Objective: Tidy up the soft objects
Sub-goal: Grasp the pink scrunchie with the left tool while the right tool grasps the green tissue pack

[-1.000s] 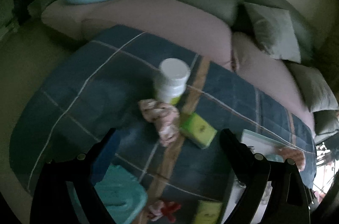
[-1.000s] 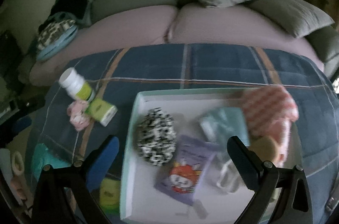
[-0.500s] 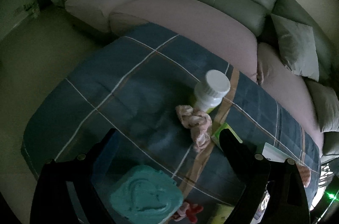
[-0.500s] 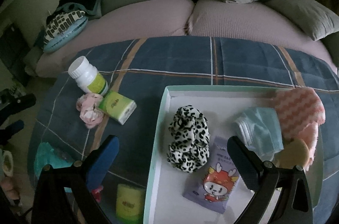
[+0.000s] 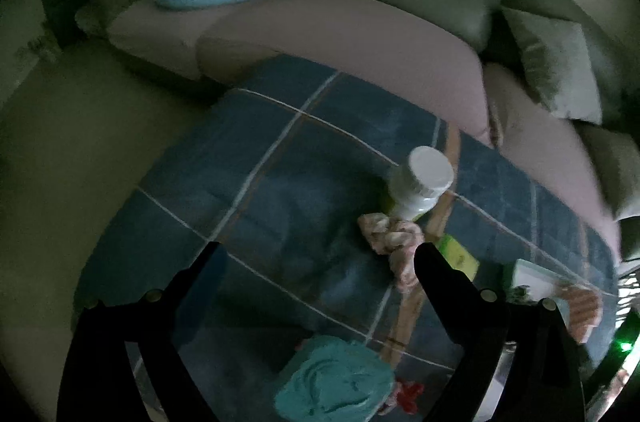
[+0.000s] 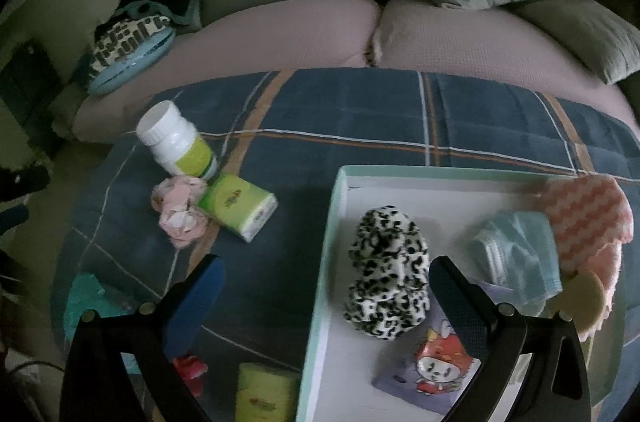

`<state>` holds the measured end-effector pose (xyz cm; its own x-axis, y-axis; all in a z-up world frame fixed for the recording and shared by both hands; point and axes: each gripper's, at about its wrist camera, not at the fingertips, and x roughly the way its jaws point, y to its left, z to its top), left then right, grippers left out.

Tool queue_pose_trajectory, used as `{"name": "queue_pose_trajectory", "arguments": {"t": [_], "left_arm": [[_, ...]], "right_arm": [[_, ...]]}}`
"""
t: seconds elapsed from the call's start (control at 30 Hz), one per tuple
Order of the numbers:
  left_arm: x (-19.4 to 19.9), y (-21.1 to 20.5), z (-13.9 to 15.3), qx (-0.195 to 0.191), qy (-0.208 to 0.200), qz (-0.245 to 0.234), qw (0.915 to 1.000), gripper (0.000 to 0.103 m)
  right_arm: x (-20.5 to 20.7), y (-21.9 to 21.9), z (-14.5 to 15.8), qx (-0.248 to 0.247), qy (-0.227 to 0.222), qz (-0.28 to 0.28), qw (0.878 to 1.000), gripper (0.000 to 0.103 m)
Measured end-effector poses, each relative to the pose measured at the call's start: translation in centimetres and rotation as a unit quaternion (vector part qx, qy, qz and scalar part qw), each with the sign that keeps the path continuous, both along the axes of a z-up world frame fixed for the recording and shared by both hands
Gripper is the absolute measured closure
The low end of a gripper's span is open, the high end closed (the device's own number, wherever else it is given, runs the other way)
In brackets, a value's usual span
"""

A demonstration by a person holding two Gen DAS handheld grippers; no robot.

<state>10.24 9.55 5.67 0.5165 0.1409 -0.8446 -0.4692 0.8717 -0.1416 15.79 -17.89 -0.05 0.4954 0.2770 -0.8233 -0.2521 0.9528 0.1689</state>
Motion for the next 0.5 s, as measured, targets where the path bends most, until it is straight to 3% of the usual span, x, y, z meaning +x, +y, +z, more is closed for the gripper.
{"name": "queue_pose_trajectory", "arguments": {"t": [0.13, 0.3, 0.43, 0.5], "left_arm": [[1.3, 1.4, -1.4, -0.068, 0.012, -0.014, 0.9975, 0.008], [4.4, 1.2, -3.5, -0.065, 0.078, -0.070, 0.9925, 0.008], [6.4, 1.3, -5.3, -0.117, 0.118, -0.099, 0.9811, 0.008], [7.3, 1.2, -6.0, -0.122, 0.141, -0.110, 0.9763, 0.008]], "right_arm": [[0.2, 1.2, 0.1, 0.004, 0.004, 0.023, 1.000, 0.000], [1.1, 3.0, -0.3, -0.002, 0.023, 0.046, 0.999, 0.000], [2.3, 4.6, -0.9, -0.002, 0.053, 0.067, 0.996, 0.000], [2.9, 5.3, -1.0, -0.006, 0.060, 0.077, 0.995, 0.000]]}}
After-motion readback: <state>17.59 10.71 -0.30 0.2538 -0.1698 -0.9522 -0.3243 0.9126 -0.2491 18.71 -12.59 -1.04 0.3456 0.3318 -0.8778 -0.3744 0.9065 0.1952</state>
